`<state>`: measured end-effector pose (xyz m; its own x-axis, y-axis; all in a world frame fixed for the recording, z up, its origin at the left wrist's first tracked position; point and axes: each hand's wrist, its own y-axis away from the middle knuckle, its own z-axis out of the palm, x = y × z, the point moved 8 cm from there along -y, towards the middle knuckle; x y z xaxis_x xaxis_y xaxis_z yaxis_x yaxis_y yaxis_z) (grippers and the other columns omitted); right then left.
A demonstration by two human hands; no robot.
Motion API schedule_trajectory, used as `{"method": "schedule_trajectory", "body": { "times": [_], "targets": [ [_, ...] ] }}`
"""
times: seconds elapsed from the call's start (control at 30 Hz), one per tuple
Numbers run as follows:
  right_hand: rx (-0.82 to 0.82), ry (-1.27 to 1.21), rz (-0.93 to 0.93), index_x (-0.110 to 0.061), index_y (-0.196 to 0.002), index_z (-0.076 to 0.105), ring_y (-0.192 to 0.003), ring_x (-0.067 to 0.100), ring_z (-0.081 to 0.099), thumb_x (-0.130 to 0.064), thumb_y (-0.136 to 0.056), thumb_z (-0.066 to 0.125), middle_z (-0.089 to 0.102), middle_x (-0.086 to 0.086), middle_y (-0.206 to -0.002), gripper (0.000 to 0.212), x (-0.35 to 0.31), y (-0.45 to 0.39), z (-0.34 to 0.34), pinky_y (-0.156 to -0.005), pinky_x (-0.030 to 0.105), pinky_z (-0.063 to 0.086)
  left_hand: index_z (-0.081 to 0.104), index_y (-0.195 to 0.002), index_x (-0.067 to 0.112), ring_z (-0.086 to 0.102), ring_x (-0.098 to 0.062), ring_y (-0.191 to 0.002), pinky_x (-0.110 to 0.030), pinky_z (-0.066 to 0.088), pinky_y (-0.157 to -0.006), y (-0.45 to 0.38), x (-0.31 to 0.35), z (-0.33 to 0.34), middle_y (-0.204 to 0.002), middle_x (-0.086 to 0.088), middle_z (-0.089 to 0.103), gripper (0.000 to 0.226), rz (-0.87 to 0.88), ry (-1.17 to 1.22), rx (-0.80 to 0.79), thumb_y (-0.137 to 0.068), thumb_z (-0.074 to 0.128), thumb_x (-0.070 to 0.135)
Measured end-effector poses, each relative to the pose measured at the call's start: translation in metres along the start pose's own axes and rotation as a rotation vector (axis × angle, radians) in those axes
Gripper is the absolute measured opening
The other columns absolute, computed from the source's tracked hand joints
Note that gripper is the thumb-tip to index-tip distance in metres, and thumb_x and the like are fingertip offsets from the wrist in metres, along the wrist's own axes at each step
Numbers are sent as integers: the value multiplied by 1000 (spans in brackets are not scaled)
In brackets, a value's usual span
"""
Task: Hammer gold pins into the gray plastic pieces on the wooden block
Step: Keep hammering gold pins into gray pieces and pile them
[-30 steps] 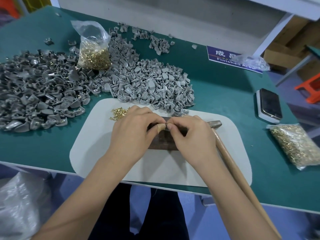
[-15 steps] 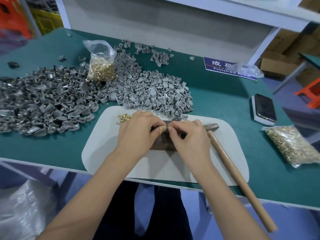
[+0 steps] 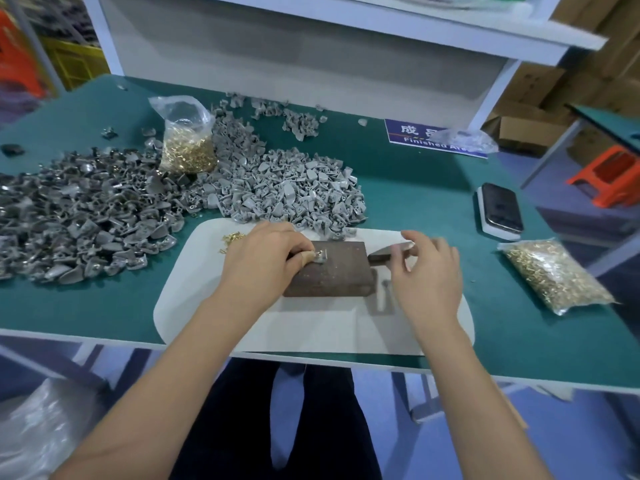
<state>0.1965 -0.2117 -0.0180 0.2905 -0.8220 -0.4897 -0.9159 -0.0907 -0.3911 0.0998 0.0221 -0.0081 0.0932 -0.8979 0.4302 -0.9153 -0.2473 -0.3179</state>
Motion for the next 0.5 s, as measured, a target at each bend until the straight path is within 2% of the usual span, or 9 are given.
{"method": "schedule_trajectory", "body": {
  "times": [0.07,0.13,0.27,0.33,0.43,0.5],
  "targets": [
    [-126,210,97,-15,-130,63,-114,38,49,-42,-100,58,60,16,-120,41,25,0,7,-94,45,40,73,-97,39,54,-12,-103,-30,35,-69,0,1,0,-88,20,54,14,4,2,0,-94,64,49],
    [-231,235,136,-13,-125,64,-115,39,52,-49,-102,51,59,17,-123,44,34,1,14,-91,44,43,73,-97,39,54,-11,-103,-29,33,-68,0,1,0,-88,20,53,14,12,-2,9,-94,64,49],
    [-355,366,-31,-13,-124,61,-107,38,58,-46,-105,46,58,13,-120,40,22,3,20,-79,41,44,72,-97,40,54,-11,-103,-30,33,-68,1,0,-1,-88,20,53,13,9,0,23,-94,63,49],
    [-397,398,-31,-12,-125,59,-101,41,59,-42,-108,38,55,15,-120,41,24,6,16,-75,42,42,72,-97,40,54,-11,-103,-29,33,-67,2,1,0,-90,20,55,13,18,1,24,-95,63,49],
    [-314,422,18,-14,-124,57,-88,40,59,-37,-110,31,53,13,-119,37,26,5,-8,-73,44,43,72,-100,41,53,-10,-105,-30,33,-68,1,1,-2,-94,21,56,14,23,-5,22,-95,62,50],
    [-181,252,1,-16,-111,58,-82,34,55,-37,-109,30,59,9,-108,35,15,2,-30,-68,41,39,72,-101,41,53,-11,-105,-30,34,-69,-1,1,-2,-93,22,53,13,33,-22,23,-95,62,48]
  ]
}}
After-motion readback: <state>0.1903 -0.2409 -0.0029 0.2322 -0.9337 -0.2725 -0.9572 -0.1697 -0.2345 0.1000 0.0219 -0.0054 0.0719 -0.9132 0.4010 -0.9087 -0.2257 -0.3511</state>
